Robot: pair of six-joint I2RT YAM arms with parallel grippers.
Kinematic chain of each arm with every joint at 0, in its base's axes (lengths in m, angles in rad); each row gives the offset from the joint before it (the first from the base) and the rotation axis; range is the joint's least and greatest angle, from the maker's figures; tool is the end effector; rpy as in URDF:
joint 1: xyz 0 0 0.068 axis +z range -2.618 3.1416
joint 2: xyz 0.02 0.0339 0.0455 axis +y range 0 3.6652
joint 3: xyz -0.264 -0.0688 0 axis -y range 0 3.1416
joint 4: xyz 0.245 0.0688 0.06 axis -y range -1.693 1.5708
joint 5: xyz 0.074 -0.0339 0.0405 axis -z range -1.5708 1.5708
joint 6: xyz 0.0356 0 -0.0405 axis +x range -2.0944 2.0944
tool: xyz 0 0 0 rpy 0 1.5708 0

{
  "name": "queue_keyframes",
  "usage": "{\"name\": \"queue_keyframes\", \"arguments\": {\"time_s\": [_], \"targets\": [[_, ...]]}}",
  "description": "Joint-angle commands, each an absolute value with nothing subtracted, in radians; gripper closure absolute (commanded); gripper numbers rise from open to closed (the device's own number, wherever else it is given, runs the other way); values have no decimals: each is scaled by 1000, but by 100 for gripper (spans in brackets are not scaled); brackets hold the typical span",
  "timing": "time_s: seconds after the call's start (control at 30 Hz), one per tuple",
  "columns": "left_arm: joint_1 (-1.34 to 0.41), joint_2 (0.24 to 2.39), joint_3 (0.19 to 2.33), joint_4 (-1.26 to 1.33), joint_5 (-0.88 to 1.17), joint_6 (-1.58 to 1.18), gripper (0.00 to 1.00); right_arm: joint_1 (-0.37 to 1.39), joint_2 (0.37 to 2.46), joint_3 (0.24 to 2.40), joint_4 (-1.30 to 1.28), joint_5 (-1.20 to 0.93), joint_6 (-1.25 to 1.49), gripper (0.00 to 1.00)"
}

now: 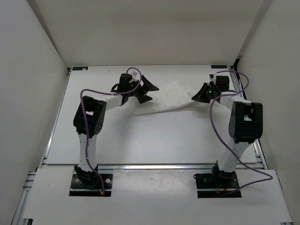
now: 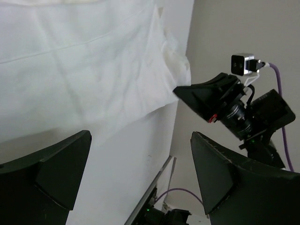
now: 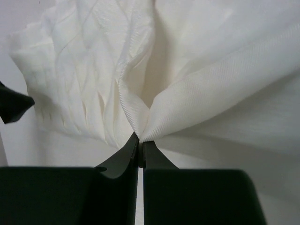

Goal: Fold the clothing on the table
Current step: Fold the skirt

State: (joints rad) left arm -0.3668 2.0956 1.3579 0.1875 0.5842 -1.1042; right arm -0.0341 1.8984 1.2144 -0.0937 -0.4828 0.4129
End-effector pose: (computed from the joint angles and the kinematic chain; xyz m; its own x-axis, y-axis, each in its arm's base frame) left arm 0.4245 -0.1841 0.1674 -0.8787 -0.4605 -0.1259 -0.1039 0.4419 -0.8910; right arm 0.4083 0.0026 0.1811 -0.7629 0.3816 -0.5219 0.0062 0.8115 0.5843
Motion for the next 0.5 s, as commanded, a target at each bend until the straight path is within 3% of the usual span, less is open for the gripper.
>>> {"name": "queue_keyframes", "arguments": {"time_s": [0.0,0.23,0.37,0.47], "targets": [[-390,2105,1399,254,609,-1179,2,-15,1804,1164,-46,-466,299,100],[-457,2209,1551,181,586,-1196,2,17,1678,1060,-11,-430,218,100],[-500,2246,1523,340,566,-1328,2,64,1600,985,23,-407,176,100],[-531,2272,1586,202,560,-1284,1,87,1545,946,40,-377,172,100]]}}
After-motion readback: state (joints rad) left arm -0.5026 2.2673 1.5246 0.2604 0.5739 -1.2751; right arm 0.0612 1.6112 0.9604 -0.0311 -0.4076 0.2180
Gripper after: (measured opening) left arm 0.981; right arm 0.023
